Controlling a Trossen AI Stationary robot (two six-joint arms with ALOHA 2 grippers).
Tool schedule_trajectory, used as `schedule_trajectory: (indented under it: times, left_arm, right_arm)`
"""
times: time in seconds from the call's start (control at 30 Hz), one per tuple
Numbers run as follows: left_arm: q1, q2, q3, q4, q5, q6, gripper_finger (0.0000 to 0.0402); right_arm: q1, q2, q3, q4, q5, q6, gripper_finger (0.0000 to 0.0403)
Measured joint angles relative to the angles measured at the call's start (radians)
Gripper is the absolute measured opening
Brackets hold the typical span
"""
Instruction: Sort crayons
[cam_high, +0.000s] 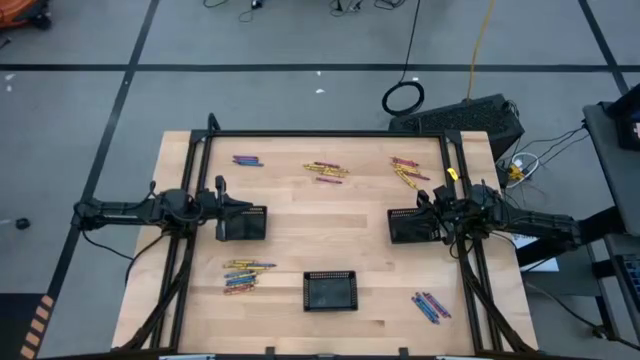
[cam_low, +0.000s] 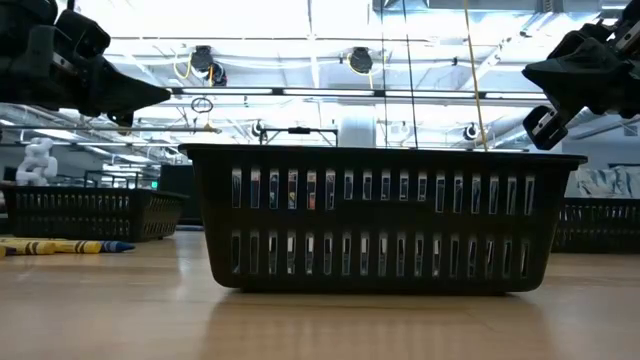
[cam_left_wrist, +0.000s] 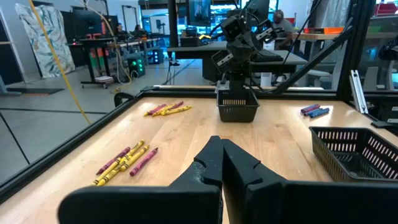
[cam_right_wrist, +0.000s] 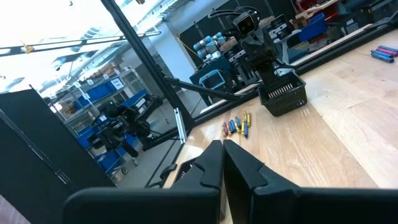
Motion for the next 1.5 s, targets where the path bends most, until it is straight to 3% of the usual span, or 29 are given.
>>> schedule_trajectory:
  times: [0.6, 0.77, 0.87, 0.97, 1.1, 1.2, 1.37, 1.5]
  left_arm:
    - [0.000, 0.000, 0.000, 0.000, 0.000, 0.000, 0.0000]
    - [0.000, 0.000, 0.000, 0.000, 0.000, 0.000, 0.0000]
    - [0.000, 0.000, 0.000, 0.000, 0.000, 0.000, 0.0000]
    - [0.000, 0.000, 0.000, 0.000, 0.000, 0.000, 0.0000]
    - [0.000, 0.000, 0.000, 0.000, 0.000, 0.000, 0.0000]
    - [0.000, 0.000, 0.000, 0.000, 0.000, 0.000, 0.0000]
    - [0.000, 0.000, 0.000, 0.000, 0.000, 0.000, 0.0000]
    - [0.000, 0.000, 0.000, 0.000, 0.000, 0.000, 0.0000]
  right_arm:
    - [0.000, 0.000, 0.000, 0.000, 0.000, -0.004, 0.0000]
    - [-0.001, 0.000, 0.000, 0.019, 0.056, -0.119, 0.0000]
    - [-0.001, 0.000, 0.000, 0.081, 0.096, -0.150, 0.0000]
    - [-0.001, 0.004, 0.000, 0.150, 0.108, -0.044, 0.0000]
    - [0.015, 0.026, 0.000, 0.270, 0.032, -0.048, 0.0000]
    - [0.064, 0.042, 0.000, 0.352, 0.031, -0.106, 0.0000]
    - [0.200, 0.092, -0.001, 0.529, 0.109, -0.304, 0.0000]
    - [0.307, 0.143, 0.014, 0.496, 0.319, -0.429, 0.0000]
